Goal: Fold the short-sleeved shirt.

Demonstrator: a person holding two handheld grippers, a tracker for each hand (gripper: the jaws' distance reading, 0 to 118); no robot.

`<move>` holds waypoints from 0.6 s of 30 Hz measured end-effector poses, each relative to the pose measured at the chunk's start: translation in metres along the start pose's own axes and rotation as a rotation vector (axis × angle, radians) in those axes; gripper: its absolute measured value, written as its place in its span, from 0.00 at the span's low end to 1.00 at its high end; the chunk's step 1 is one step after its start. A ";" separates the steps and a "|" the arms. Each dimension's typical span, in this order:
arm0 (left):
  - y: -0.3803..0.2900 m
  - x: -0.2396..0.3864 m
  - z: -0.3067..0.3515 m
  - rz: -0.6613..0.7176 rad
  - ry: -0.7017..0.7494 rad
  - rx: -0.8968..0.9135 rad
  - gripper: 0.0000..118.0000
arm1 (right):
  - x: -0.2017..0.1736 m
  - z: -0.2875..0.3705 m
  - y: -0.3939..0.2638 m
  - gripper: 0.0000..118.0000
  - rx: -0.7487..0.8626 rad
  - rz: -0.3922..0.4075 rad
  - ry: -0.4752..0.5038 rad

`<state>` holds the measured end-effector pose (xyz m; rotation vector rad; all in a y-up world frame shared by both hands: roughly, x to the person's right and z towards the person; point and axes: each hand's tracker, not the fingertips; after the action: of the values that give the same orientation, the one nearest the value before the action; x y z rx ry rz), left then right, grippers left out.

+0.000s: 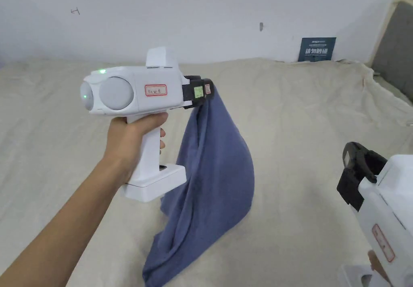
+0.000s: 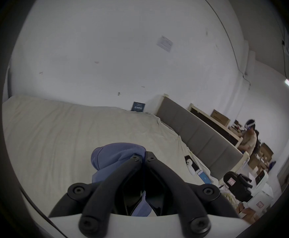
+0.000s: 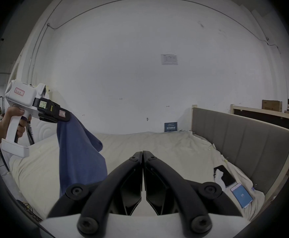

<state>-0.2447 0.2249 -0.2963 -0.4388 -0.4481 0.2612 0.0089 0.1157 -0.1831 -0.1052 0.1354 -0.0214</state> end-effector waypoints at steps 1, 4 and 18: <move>-0.004 0.006 -0.008 0.001 -0.019 -0.009 0.00 | 0.001 0.001 0.000 0.00 0.003 -0.004 -0.006; -0.024 0.022 -0.033 -0.023 -0.068 -0.060 0.00 | 0.001 0.002 -0.002 0.00 0.002 -0.003 -0.034; -0.188 0.022 -0.128 -0.001 -0.048 -0.507 0.00 | -0.015 -0.010 -0.020 0.00 -0.045 -0.012 -0.055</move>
<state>-0.1375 0.0234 -0.3054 -0.9289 -0.5621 0.1550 -0.0074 0.0956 -0.1887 -0.1512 0.0800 -0.0278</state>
